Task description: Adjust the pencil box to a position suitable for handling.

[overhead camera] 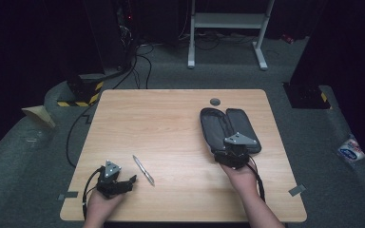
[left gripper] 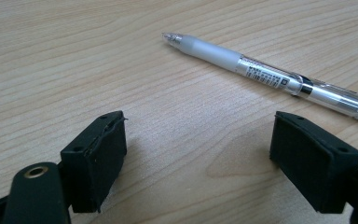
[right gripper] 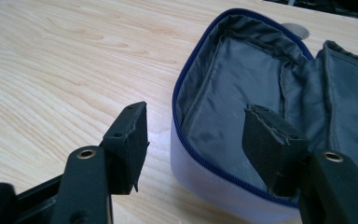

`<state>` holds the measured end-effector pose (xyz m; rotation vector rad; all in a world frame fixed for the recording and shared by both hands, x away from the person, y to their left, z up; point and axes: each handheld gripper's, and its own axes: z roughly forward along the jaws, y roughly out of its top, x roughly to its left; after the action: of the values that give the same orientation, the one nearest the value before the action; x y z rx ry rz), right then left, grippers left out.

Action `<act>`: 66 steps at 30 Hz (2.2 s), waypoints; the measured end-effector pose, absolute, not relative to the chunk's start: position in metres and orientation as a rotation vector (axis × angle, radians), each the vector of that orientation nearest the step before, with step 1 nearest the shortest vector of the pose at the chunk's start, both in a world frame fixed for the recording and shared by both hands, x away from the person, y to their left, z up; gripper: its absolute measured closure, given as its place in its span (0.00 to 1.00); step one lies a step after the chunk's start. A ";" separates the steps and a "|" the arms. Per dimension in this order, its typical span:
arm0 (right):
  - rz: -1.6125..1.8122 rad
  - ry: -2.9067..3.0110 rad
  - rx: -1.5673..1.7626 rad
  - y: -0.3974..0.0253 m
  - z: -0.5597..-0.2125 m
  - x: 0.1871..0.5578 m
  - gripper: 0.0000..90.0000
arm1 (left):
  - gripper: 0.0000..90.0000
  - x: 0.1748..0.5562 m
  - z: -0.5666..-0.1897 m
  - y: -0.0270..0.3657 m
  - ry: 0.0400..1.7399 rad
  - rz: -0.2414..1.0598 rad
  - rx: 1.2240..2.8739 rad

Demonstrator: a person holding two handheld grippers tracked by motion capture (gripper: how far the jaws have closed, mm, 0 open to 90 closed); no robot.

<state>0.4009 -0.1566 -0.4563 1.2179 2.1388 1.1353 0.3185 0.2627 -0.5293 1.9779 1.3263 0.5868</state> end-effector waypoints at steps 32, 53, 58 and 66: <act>1.036 2.224 1.245 -0.114 -0.474 0.444 0.69 | 0.21 0.318 -0.529 0.263 1.323 0.585 1.980; 1.043 2.254 1.179 -0.119 -0.483 0.420 0.95 | 0.21 0.319 -0.529 0.263 1.318 0.585 1.982; 1.057 2.265 1.139 -0.125 -0.484 0.405 0.95 | 0.21 0.319 -0.529 0.263 1.318 0.586 1.983; 1.106 2.272 1.119 -0.140 -0.486 0.381 0.95 | 0.21 0.319 -0.529 0.263 1.319 0.586 1.982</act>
<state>0.3810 -0.1403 -0.4865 1.1192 2.2722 1.1057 0.3188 0.2631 -0.5293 1.9821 1.3192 0.5861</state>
